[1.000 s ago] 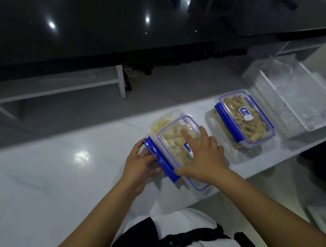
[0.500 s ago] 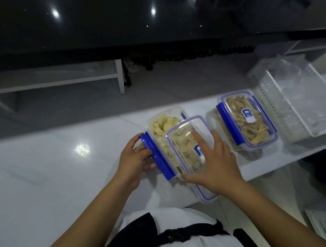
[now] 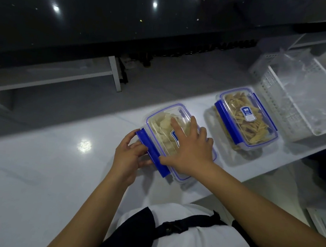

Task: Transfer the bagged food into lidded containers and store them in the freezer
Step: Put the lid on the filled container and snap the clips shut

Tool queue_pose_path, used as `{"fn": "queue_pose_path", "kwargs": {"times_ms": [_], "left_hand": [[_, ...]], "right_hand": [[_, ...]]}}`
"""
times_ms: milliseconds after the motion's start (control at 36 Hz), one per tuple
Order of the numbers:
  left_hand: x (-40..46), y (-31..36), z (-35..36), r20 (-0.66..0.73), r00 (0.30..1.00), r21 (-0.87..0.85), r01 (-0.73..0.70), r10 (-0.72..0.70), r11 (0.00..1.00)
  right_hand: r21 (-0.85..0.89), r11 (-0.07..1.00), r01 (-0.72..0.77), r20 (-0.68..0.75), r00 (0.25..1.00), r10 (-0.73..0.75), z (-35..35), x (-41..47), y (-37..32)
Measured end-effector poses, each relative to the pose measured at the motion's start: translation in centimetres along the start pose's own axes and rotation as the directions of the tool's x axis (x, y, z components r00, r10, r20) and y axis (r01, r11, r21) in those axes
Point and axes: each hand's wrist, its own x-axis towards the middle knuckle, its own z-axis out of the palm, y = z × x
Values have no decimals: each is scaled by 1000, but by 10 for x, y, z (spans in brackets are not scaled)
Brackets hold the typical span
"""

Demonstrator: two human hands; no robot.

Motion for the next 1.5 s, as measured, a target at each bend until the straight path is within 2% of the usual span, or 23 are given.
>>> {"fn": "queue_pose_path", "kwargs": {"times_ms": [139, 417, 528, 639, 806, 944, 1111, 1500], "left_hand": [[3, 3, -1, 10, 1000, 24, -4, 4, 1000], [9, 10, -1, -6, 1000, 9, 12, -12, 1000], [12, 11, -3, 16, 1000, 22, 12, -13, 1000], [12, 11, -7, 26, 1000, 27, 15, -16, 1000], [13, 8, -9, 16, 1000, 7, 24, -24, 1000], [13, 6, -9, -7, 1000, 15, 22, -22, 1000], [14, 6, -9, -19, 1000, 30, 8, -7, 1000], [15, 5, -6, -65, 998, 67, 12, -8, 998]], "right_hand": [[41, 999, 8, 17, 1000, -8, -6, 9, 0], [4, 1000, 14, 32, 999, -14, -7, 21, -5], [74, 997, 11, 62, 998, -15, -15, 23, -3], [118, 993, -7, 32, 999, 4, -23, 28, -1], [22, 1000, -4, 44, 999, 3, -6, 27, -8], [18, 999, 31, 30, 999, -31, -3, 21, -1], [14, 994, 111, -15, 994, -111, -3, 2, 6], [-9, 991, 130, -176, 976, -130, 20, -23, 2]]}}
